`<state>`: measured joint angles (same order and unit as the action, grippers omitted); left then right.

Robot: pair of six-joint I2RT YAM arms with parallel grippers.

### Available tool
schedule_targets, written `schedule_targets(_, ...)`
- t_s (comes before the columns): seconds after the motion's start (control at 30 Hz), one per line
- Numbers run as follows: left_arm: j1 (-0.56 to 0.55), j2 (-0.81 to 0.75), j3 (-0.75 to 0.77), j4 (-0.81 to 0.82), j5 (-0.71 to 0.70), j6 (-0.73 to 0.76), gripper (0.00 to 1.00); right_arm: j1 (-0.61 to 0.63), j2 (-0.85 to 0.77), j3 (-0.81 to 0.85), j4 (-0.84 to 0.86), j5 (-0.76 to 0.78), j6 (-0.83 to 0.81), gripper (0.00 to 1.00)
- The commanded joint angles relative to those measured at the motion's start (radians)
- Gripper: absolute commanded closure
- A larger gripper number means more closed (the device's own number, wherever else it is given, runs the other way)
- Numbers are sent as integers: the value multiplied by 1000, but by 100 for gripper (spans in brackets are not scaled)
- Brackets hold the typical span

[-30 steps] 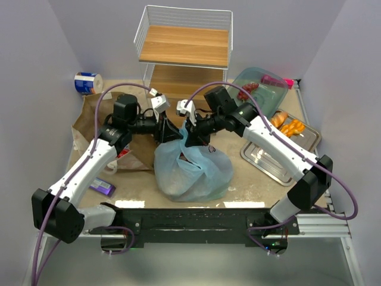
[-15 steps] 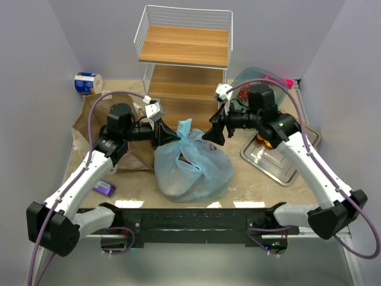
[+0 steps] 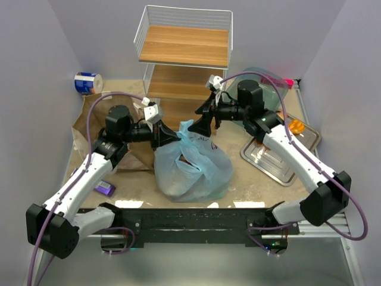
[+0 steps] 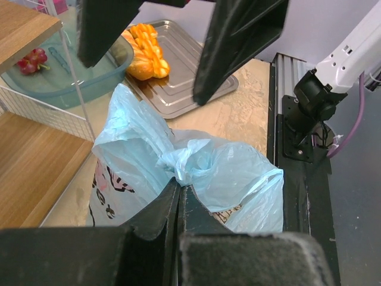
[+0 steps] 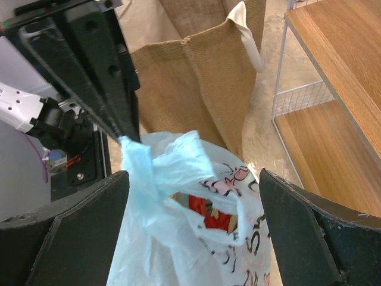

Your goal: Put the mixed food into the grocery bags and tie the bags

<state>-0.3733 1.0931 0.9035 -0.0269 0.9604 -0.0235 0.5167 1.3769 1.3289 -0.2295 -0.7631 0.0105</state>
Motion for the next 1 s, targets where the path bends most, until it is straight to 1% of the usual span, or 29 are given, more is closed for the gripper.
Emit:
schedule_targets(0.0,5,-19,-8,56,32,10,100,2,42,16,113,-54,42,6)
schedule_targets(0.1,7,-21,-11,61,32,8,100,2,65,13,130,-85,52,7)
schedule_targets(0.17,8,-22,-11,61,34,8,100,2,63,-8,160,-108,66,12)
schedule_targets(0.2,7,-22,-11,62,35,8,100,3,59,-16,177,-117,86,17)
schedule_targets(0.23,7,-24,-14,64,35,8,100,2,56,-26,209,-128,97,32)
schedule_targets(0.33,7,-24,-14,61,32,8,100,2,34,-62,275,-146,140,55)
schedule_targets(0.37,8,-24,-14,59,29,8,100,3,28,-79,288,-148,157,74)
schedule_targets(0.4,8,-24,-14,55,26,10,100,2,21,-85,300,-151,166,87)
schedule_targets(0.43,8,-24,-12,44,14,16,100,2,2,-91,312,-144,170,95)
schedule_targets(0.47,8,-28,-11,36,6,17,100,2,-7,-100,312,-136,171,100)
schedule_targets(0.6,22,-39,-9,28,-60,17,100,2,-76,-120,285,-85,154,100)
schedule_targets(0.73,40,-25,-6,28,-60,5,100,11,-153,-148,263,-42,154,100)
schedule_targets(0.77,40,-16,-6,28,-54,-6,100,17,-171,-149,245,-32,129,100)
schedule_targets(0.8,40,-10,-6,28,-40,-15,100,29,-177,-148,233,-16,112,100)
schedule_targets(0.83,40,-6,-8,39,-37,-22,100,55,-179,-145,176,14,99,100)
schedule_targets(0.9,40,10,-8,48,-34,-44,100,88,-177,-142,142,42,60,100)
schedule_targets(0.93,40,16,-8,56,-23,-55,100,123,-177,-143,118,59,52,100)
schedule_targets(0.97,40,14,-11,64,-19,-61,100,137,-174,-143,101,99,27,100)
